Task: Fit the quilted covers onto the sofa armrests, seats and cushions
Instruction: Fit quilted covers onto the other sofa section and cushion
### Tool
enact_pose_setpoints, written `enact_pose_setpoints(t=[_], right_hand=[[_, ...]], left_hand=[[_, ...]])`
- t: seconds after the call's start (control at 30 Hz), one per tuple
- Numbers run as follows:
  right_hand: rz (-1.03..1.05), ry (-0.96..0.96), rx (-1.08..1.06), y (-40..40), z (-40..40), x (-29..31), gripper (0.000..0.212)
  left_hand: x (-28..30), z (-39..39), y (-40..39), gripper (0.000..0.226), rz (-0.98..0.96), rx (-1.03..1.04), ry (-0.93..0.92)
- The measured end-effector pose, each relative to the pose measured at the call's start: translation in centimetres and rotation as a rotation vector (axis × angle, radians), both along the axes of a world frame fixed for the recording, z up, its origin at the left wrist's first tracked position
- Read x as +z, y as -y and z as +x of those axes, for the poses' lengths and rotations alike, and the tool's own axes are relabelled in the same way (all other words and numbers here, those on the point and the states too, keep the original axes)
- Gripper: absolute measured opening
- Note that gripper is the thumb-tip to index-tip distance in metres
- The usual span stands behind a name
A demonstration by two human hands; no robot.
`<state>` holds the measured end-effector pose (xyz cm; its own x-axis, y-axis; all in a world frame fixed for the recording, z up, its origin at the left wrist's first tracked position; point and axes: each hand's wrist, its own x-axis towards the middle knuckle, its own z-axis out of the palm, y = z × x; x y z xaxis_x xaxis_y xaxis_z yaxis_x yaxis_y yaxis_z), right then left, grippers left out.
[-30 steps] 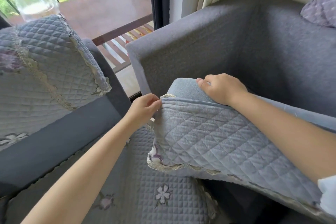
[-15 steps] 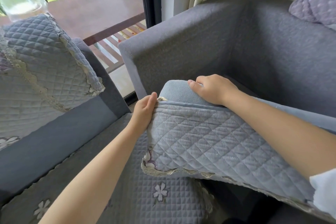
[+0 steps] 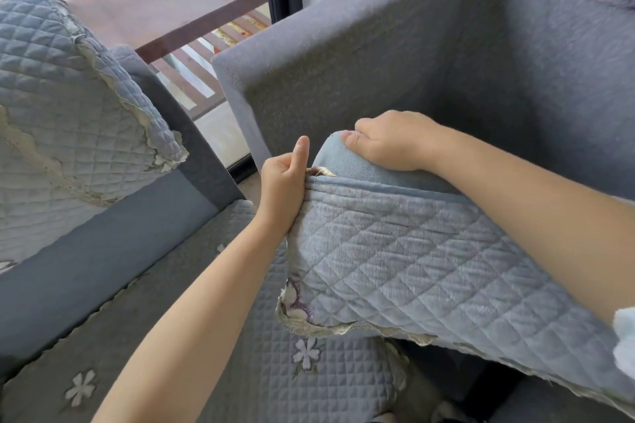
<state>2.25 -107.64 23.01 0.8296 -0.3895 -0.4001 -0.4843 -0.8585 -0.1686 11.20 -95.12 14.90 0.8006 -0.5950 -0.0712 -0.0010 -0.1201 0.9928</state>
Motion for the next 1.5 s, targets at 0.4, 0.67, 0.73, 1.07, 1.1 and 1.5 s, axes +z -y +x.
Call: enact_pose_setpoints(t=[0.4, 0.67, 0.73, 1.07, 1.1, 1.5], right_hand=[[0.271, -0.004, 0.035, 2.9, 1.4, -1.2, 0.040], [0.302, 0.017, -0.076, 7.1, 3.3, -1.6, 0.043], [0.306, 0.040, -0.106, 8.1, 3.8, -1.8, 0.044], [-0.008, 0.634, -0.126, 11.2, 3.7, -2.8, 0.042], [-0.052, 0.695, -0.108, 11.2, 3.5, -2.8, 0.043], [-0.354, 0.416, -0.074, 5.2, -2.6, 0.1, 0.057]], left_hand=[[-0.1, 2.7, 5.3, 0.061, 0.069, -0.024, 0.023], [-0.2, 6.3, 13.5, 0.062, 0.215, -0.112, 0.119], [-0.4, 7.0, 14.8, 0.063, 0.244, -0.118, 0.139], [0.1, 7.1, 16.4, 0.059, 0.392, -0.139, 0.008], [0.3, 7.0, 16.4, 0.060, 0.399, -0.151, 0.003], [0.2, 6.2, 15.4, 0.074, 0.288, -0.178, 0.013]])
